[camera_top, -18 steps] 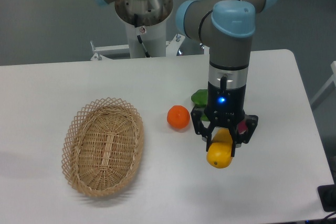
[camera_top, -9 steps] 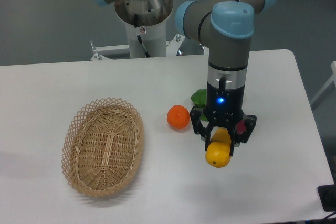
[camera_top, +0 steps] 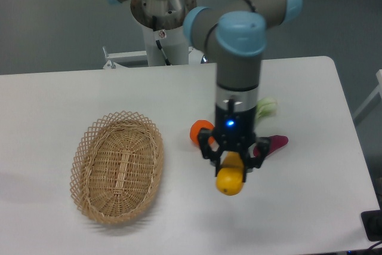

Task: Place the mango in the basket
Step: 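Carry the mango over the wicker basket and lower it inside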

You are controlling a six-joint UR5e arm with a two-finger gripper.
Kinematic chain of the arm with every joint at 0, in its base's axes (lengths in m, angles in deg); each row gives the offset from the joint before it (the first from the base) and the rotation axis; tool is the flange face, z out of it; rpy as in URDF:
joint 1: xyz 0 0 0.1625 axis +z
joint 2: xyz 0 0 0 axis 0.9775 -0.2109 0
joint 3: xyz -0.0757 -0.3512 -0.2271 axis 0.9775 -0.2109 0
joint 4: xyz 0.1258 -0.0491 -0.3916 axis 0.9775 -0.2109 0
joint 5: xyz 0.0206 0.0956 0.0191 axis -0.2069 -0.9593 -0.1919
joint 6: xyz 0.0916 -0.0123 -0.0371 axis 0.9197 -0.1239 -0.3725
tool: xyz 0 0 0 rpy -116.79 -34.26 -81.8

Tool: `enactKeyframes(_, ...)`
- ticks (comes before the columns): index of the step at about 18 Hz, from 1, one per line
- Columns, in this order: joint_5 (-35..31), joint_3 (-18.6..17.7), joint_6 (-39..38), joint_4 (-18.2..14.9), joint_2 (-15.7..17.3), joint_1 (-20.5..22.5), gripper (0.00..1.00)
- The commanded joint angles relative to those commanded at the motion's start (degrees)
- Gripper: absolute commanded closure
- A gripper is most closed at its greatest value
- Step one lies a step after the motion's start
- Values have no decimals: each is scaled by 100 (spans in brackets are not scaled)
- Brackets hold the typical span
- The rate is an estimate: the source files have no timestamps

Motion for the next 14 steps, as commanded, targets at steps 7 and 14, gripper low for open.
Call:
enactKeyframes(7, -186, -765, -696, 44, 176, -879, 54)
enactKeyframes(14, -203, -1143, -793, 27, 141, -1486, 54)
